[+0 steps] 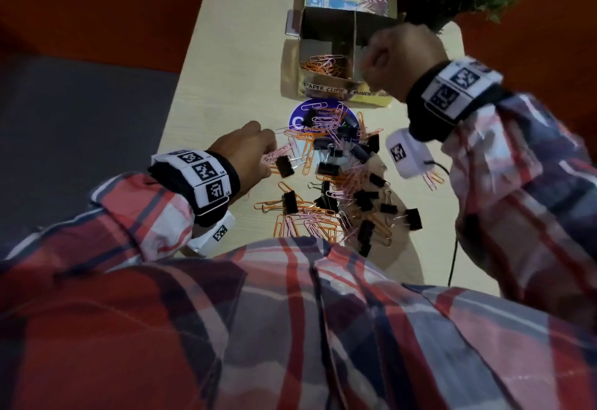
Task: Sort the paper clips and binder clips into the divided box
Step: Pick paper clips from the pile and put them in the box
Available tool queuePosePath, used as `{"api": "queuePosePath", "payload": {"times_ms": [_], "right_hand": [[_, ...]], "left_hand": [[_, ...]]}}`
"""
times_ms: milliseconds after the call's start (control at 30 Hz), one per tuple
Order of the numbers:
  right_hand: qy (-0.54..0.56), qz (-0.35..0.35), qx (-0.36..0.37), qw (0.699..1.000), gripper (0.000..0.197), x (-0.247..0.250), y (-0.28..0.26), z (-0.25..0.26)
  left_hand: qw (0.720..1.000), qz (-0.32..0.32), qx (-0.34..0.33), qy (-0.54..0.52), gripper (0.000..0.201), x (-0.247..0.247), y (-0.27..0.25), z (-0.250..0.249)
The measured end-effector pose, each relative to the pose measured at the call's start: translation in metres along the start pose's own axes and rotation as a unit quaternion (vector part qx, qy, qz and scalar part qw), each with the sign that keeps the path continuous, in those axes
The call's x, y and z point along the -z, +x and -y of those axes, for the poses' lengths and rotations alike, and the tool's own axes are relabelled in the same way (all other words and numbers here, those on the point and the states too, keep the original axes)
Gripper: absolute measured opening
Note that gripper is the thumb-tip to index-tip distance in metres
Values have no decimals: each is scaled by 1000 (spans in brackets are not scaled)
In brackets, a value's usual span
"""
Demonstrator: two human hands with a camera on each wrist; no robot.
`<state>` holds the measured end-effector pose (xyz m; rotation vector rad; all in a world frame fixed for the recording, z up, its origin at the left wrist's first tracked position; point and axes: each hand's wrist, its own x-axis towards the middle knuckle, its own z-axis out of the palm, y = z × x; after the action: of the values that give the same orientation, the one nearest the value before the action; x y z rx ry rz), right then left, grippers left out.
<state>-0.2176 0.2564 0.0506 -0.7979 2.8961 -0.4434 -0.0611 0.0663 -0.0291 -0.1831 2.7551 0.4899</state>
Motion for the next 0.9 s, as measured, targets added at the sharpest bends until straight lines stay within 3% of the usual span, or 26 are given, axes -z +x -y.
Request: {"api": "queuePosePath", "payload": {"times_ms": [100, 300, 400, 633, 733, 900], "right_hand": [[-53, -24, 34, 998, 24, -6, 39, 20], [-152, 93, 72, 981, 19, -30, 74, 32], [-124, 84, 73, 986, 24, -32, 75, 28], [-37, -28, 33, 998, 21, -15, 6, 5], [-50, 6, 19, 999, 18, -23, -38, -7], [-103, 127, 16, 986, 23, -46, -83, -23]], "left_hand": [[1000, -4, 0, -2, 31, 0, 3, 0], [1000, 5, -18, -8, 50, 2, -1, -5], [999, 10, -35, 0, 46, 2, 2, -8], [997, 7, -69, 43, 18, 0, 29, -18], [997, 33, -51, 38, 13, 0, 35, -20], [998, 45, -25, 31, 21, -4, 39, -23]]}}
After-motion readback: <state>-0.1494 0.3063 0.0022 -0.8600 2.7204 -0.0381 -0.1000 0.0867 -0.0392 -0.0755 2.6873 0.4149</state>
